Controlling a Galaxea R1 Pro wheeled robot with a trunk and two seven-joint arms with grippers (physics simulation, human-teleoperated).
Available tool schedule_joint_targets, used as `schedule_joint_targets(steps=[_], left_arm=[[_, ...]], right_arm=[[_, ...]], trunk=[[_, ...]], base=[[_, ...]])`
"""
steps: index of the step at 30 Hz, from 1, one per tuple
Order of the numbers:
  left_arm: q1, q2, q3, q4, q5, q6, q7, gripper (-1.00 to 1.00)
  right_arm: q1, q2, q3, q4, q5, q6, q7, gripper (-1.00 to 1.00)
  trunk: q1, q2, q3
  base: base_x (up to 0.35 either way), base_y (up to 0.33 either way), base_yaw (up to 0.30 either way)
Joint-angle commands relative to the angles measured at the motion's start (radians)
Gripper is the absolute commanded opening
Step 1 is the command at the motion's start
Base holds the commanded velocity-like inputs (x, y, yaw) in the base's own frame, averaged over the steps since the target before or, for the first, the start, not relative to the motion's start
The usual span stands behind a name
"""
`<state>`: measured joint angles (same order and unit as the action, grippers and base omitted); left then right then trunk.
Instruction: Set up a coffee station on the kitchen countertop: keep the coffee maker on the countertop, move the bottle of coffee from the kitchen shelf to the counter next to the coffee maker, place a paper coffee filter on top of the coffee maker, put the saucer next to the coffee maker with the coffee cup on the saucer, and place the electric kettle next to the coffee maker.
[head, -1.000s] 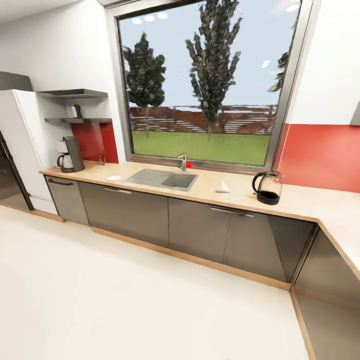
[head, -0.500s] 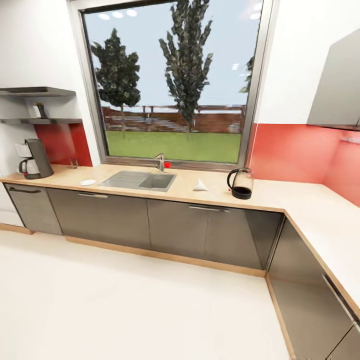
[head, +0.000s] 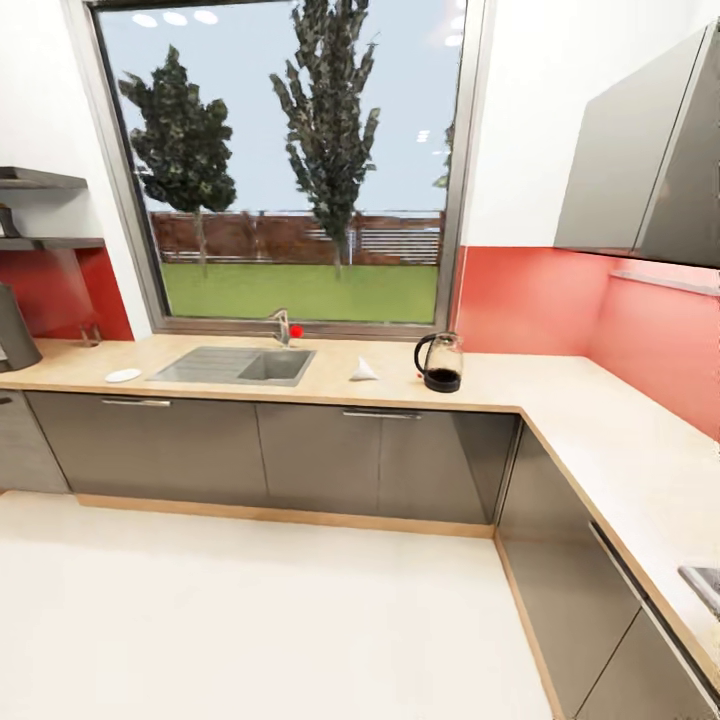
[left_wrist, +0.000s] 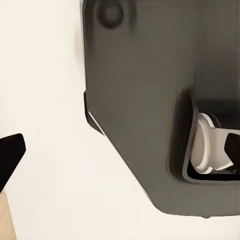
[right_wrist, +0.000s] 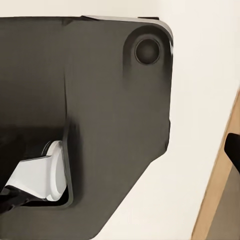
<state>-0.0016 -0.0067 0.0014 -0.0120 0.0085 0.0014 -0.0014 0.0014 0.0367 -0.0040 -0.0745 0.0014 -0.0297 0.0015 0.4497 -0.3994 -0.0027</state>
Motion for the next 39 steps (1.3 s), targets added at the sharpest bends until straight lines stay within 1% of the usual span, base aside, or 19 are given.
schedule_joint_targets(steps=[1, 18, 22, 27, 32, 35, 39], left_arm=[[0.0, 0.0, 0.0, 0.0, 0.001, 0.0, 0.0, 1.0], [-0.005, 0.008, 0.002, -0.004, 0.001, -0.002, 0.002, 1.0], [-0.008, 0.014, 0.002, -0.018, 0.002, -0.006, 0.003, 1.0], [-0.009, 0.012, 0.003, -0.026, 0.003, -0.006, 0.002, 1.0], [-0.009, 0.008, 0.001, -0.028, 0.002, -0.006, 0.0, 1.0], [-0.009, 0.011, 0.0, -0.028, -0.002, -0.006, -0.001, 1.0], [-0.01, 0.014, 0.0, -0.029, -0.005, -0.006, -0.002, 1.0]], right_arm=[[0.0, 0.0, -0.001, 0.0, 0.0, -0.003, 0.0, 1.0], [0.0, 0.01, 0.006, -0.002, 0.003, -0.003, 0.001, 1.0], [0.0, 0.012, 0.006, -0.04, 0.002, -0.001, 0.002, 1.0], [0.0, 0.012, 0.006, -0.057, 0.002, -0.001, 0.003, 1.0], [0.0, 0.012, 0.006, -0.099, 0.0, 0.001, 0.002, 1.0], [0.0, 0.012, 0.006, -0.145, 0.001, 0.003, 0.002, 1.0], [0.0, 0.008, 0.004, -0.17, 0.002, 0.002, 0.003, 1.0]], trunk=[[0.0, -0.001, 0.0], [0.0, -0.001, 0.0], [0.0, -0.001, 0.0], [0.0, -0.001, 0.0], [0.0, -0.001, 0.0], [0.0, -0.001, 0.0], [0.0, -0.001, 0.0]], base=[[0.0, 0.0, -0.066], [0.0, 0.0, -0.01], [0.0, 0.0, 0.0], [0.0, 0.0, 0.0], [0.0, 0.0, 0.0], [0.0, 0.0, 0.0], [0.0, 0.0, 0.0]])
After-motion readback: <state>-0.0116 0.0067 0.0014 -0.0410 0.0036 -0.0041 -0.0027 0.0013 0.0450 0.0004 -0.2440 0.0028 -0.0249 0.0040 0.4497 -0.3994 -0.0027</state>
